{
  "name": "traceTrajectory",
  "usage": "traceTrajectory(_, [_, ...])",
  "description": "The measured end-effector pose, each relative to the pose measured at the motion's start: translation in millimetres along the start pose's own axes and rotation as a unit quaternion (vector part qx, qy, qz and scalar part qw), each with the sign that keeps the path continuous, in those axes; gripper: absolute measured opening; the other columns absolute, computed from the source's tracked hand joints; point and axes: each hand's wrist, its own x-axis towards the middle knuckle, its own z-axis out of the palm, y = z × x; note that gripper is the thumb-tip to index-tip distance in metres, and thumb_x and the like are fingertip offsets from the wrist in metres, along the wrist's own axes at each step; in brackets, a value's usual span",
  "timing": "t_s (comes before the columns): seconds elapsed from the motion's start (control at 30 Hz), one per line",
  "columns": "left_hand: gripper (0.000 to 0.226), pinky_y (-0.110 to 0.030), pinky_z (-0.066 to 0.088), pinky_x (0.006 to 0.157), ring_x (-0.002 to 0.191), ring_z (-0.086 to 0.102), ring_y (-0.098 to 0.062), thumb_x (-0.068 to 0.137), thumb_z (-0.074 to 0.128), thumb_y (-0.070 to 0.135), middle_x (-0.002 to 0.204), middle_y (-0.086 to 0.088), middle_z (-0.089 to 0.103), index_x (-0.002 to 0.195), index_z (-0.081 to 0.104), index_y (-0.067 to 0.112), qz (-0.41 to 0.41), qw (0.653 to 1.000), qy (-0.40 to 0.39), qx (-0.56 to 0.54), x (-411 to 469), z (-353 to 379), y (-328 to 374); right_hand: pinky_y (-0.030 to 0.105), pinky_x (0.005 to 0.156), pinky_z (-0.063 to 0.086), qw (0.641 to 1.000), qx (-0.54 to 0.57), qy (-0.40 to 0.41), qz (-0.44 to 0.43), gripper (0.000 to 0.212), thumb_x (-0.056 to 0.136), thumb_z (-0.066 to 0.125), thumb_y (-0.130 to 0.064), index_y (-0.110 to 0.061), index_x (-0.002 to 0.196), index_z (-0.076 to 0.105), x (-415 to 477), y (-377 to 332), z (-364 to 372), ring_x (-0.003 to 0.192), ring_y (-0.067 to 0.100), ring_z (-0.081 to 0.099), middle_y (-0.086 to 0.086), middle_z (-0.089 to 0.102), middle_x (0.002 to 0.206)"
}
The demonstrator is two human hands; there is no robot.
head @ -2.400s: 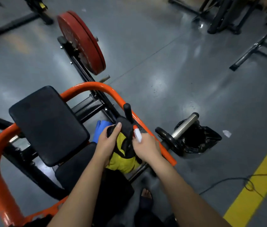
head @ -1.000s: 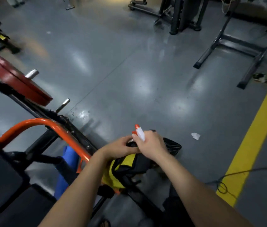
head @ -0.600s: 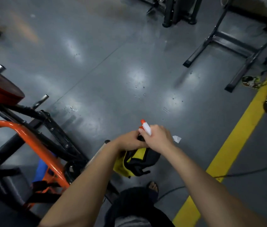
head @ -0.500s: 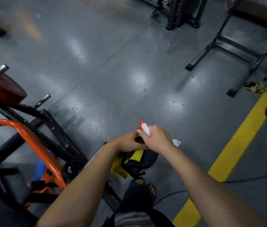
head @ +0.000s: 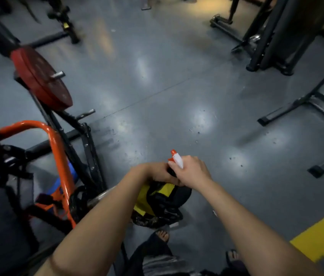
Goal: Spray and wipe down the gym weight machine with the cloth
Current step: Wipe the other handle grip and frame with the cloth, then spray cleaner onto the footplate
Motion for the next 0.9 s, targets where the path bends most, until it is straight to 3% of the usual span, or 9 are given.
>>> traceTrajectory(0.07, [0.029,-0.019,0.048,0.096,0.113,0.060,-0.015,0.094,0.070,0.012,0.116,0.003,0.068,0.123,0.065,0.014,-0.025,0.999,0.038,-0.013,-13.7,7.2,20.9,0.040,0.081,0.045,0.999,-0.015,-0.014,-0.046,0.047,0.103,0.045,-0.054,-0.016,0.106,0.072,-3.6,9.7,-10.2,0.106,0.041,0.063,0.018,0.071,0.111])
traceTrajectory(0.23, [0.059,-0.037,0.044,0.112,0.124,0.060,-0.013,0.078,0.077,0.049,0.132,0.006,0.066,0.131,0.062,0.030,-0.109,0.974,0.152,-0.126,-66.9,73.3,30.8,0.039,0.088,0.046,0.978,-0.056,-0.084,-0.182,0.045,0.103,0.041,-0.056,-0.025,0.117,0.071,-42.1,14.2,-31.1,0.111,0.040,0.062,0.013,0.071,0.118])
traceTrajectory(0.37, [0.045,-0.014,0.045,0.097,0.121,0.056,-0.008,0.095,0.071,0.026,0.127,0.005,0.062,0.137,0.059,0.014,-0.151,0.933,0.224,-0.237,-130.0,141.4,35.5,0.040,0.089,0.047,0.939,-0.083,-0.170,-0.286,0.044,0.103,0.045,-0.054,-0.020,0.112,0.071,-95.4,-9.1,-19.4,0.113,0.039,0.061,0.015,0.070,0.118])
traceTrajectory(0.43, [0.040,-0.008,0.044,0.090,0.119,0.056,-0.006,0.099,0.066,0.016,0.126,0.006,0.062,0.138,0.058,0.013,-0.169,0.895,0.276,-0.308,-171.0,184.3,23.9,0.041,0.087,0.047,0.907,-0.101,-0.197,-0.359,0.043,0.104,0.044,-0.052,-0.020,0.110,0.071,-134.4,-21.6,-1.6,0.111,0.039,0.062,0.015,0.071,0.115])
traceTrajectory(0.53, [0.045,-0.015,0.050,0.092,0.111,0.065,-0.005,0.094,0.070,0.023,0.125,0.005,0.068,0.138,0.060,0.021,-0.189,0.817,0.327,-0.435,-239.9,264.6,0.5,0.041,0.083,0.046,0.871,-0.098,-0.242,-0.416,0.042,0.104,0.043,-0.052,-0.021,0.104,0.071,-200.4,-37.9,25.9,0.106,0.036,0.063,0.010,0.073,0.108])
traceTrajectory(0.63, [0.069,-0.028,0.046,0.110,0.119,0.062,-0.007,0.066,0.077,0.043,0.132,0.004,0.067,0.133,0.065,0.028,-0.216,0.706,0.425,-0.524,-299.5,366.6,-21.3,0.041,0.081,0.045,0.832,-0.106,-0.289,-0.462,0.043,0.103,0.045,-0.053,-0.017,0.094,0.067,-273.6,-50.7,65.2,0.101,0.037,0.063,0.012,0.072,0.100])
traceTrajectory(0.7, [0.077,-0.033,0.038,0.117,0.126,0.058,-0.007,0.065,0.081,0.047,0.138,0.006,0.064,0.138,0.062,0.030,-0.224,0.648,0.474,-0.552,-325.5,434.6,-25.8,0.041,0.076,0.044,0.802,-0.127,-0.314,-0.492,0.046,0.103,0.044,-0.055,-0.017,0.090,0.065,-325.8,-53.6,95.0,0.098,0.038,0.064,0.010,0.070,0.094])
traceTrajectory(0.83, [0.060,-0.010,0.041,0.098,0.127,0.051,-0.008,0.097,0.068,0.012,0.146,0.003,0.054,0.151,0.043,0.023,-0.230,0.580,0.545,-0.560,-362.7,560.4,-20.7,0.039,0.072,0.042,0.745,-0.164,-0.380,-0.524,0.042,0.103,0.046,-0.052,-0.017,0.095,0.067,-443.5,-43.8,149.7,0.097,0.038,0.064,0.009,0.068,0.092])
traceTrajectory(0.9, [0.062,-0.001,0.041,0.083,0.118,0.054,-0.003,0.098,0.068,0.016,0.140,0.008,0.054,0.151,0.039,0.029,-0.219,0.563,0.547,-0.580,-379.0,627.7,-23.8,0.041,0.075,0.048,0.731,-0.163,-0.401,-0.527,0.042,0.102,0.047,-0.052,-0.016,0.093,0.067,-501.7,-30.9,174.4,0.097,0.039,0.065,0.013,0.070,0.098])
